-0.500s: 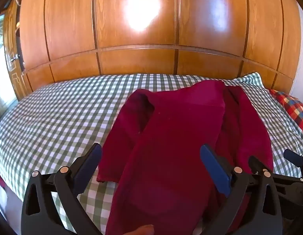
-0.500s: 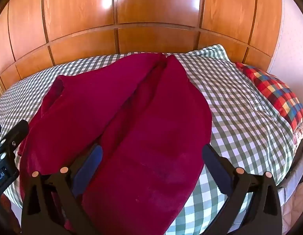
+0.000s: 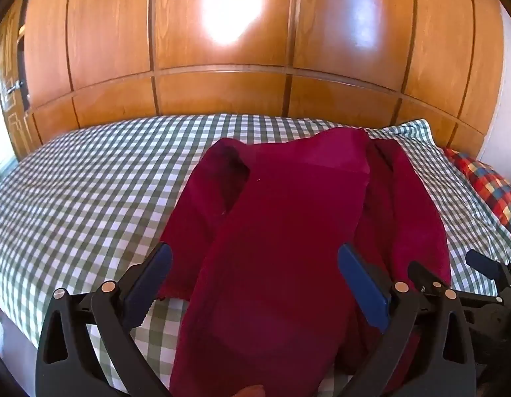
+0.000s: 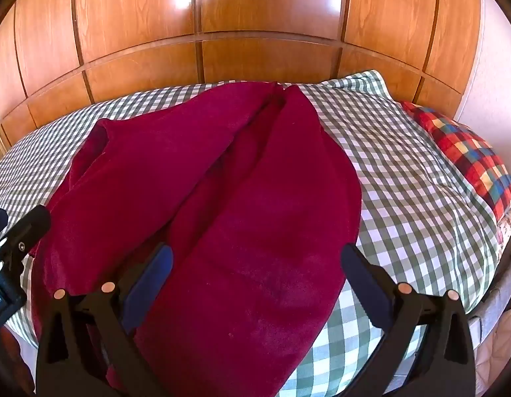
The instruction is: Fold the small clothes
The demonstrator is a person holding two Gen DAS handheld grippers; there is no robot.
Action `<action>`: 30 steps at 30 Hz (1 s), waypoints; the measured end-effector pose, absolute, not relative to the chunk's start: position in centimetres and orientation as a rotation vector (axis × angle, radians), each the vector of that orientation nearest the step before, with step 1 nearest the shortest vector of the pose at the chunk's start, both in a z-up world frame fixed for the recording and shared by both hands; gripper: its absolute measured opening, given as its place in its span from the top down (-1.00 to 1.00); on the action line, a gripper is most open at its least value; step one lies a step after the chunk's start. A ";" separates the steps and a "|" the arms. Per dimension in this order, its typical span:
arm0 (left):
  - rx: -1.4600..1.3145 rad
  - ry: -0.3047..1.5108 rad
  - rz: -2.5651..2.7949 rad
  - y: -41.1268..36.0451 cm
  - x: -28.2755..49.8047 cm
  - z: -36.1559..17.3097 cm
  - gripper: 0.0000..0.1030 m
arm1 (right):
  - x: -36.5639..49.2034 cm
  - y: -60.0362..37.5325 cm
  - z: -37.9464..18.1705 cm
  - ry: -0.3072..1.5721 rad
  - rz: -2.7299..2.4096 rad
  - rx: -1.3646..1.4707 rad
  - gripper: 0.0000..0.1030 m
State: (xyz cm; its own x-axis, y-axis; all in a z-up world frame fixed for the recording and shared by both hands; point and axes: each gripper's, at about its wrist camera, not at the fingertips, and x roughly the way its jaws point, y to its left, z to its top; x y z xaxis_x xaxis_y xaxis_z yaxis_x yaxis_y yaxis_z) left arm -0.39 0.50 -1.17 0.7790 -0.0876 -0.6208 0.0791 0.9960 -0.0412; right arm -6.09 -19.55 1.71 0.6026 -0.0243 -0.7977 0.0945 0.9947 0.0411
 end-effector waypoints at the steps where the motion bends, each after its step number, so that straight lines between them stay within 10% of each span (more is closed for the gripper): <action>1: -0.008 0.674 -0.093 0.5 0.0 -0.8 -0.93 | -6.1 -19.7 1.6 0.922 -0.070 0.081 -0.96; 30: 0.146 0.692 -0.216 -0.5 -1.1 -1.8 -0.93 | -6.0 -19.8 1.0 0.976 -0.026 0.102 -0.96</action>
